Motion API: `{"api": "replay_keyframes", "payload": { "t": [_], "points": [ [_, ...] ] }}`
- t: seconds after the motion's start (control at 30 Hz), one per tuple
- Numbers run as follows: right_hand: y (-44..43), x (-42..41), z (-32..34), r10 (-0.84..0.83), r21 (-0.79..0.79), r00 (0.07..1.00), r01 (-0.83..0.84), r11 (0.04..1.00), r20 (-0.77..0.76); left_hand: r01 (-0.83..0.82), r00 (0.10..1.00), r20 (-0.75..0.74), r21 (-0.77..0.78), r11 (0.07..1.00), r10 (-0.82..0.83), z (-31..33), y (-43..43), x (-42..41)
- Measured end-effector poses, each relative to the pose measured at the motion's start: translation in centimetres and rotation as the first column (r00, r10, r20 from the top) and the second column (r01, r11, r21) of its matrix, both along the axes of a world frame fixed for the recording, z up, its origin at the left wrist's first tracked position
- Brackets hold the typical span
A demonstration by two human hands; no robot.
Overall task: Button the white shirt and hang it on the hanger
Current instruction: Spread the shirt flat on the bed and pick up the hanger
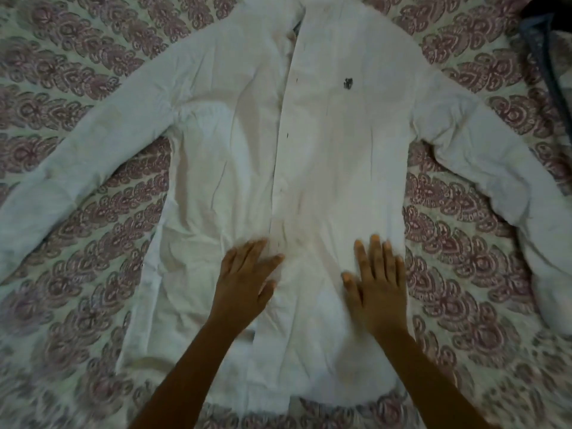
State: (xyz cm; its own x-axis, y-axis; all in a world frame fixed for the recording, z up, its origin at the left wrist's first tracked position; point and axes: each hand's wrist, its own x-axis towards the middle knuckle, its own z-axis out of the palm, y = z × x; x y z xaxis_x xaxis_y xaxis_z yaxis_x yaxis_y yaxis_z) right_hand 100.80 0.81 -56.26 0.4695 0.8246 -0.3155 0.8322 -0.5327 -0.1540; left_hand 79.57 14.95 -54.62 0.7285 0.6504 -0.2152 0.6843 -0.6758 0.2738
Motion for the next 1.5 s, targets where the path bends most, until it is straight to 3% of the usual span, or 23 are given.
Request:
{"api": "replay_keyframes", "payload": {
  "t": [0.1,0.2,0.27,0.33,0.5,0.67,0.83,0.93,1.1,1.23,1.4,1.5],
  "points": [
    [-0.9,-0.8,0.5,-0.052,-0.007,0.998,0.052,0.999,-0.039,-0.102,0.995,-0.002,-0.007,0.995,0.102,1.5,-1.8,-1.2],
    [-3.1,-2.6,1.3,0.069,0.001,0.995,-0.069,0.998,-0.071,-0.232,0.971,0.021,-0.137,0.963,0.237,2.9,-4.0,-2.2],
    [-5.5,-4.2,1.4,0.167,-0.016,0.979,-0.17,0.985,-0.117,-0.408,0.909,-0.055,-0.322,0.854,0.413,3.4,-5.7,-2.5],
    [-8.1,-5.8,1.5,0.186,-0.055,0.974,-0.194,0.979,-0.126,-0.51,0.857,-0.155,-0.396,0.764,0.492,3.4,-7.4,-2.5],
    [-11.9,-7.6,1.6,0.153,-0.128,0.982,-0.167,0.978,-0.108,-0.59,0.805,-0.311,-0.518,0.62,0.506,2.7,-9.8,-2.5],
    [-12.7,-7.1,1.5,0.197,-0.183,0.977,-0.209,0.961,-0.082,-0.599,0.758,-0.21,-0.599,0.532,0.617,3.7,-10.7,-5.3],
    [-15.1,-6.9,1.2,0.301,-0.19,0.95,-0.311,0.931,-0.082,-0.597,0.79,-0.32,-0.595,0.538,0.523,2.9,-12.4,-8.5],
    [-15.7,-6.2,1.3,0.35,-0.137,0.936,-0.353,0.926,-0.048,-0.574,0.814,-0.334,-0.59,0.567,0.476,2.4,-12.6,-9.0],
    [-14.9,-5.4,1.8,0.433,0.055,0.901,-0.434,0.899,0.034,-0.569,0.809,-0.383,-0.7,0.431,0.445,2.5,-12.6,-9.4],
    [-15.3,-5.3,1.9,0.483,0.101,0.873,-0.487,0.867,0.067,-0.589,0.808,-0.453,-0.638,0.496,0.378,2.2,-12.7,-9.4],
    [-16.2,-6.3,2.4,0.434,0.012,0.9,-0.435,0.9,0.042,-0.6,0.794,-0.517,-0.583,0.548,0.32,2.4,-13.1,-9.1],
    [-16.1,-6.7,2.9,0.422,-0.064,0.906,-0.421,0.905,0.009,-0.582,0.761,-0.599,-0.462,0.669,0.248,3.1,-12.9,-8.4]
  ]
}}
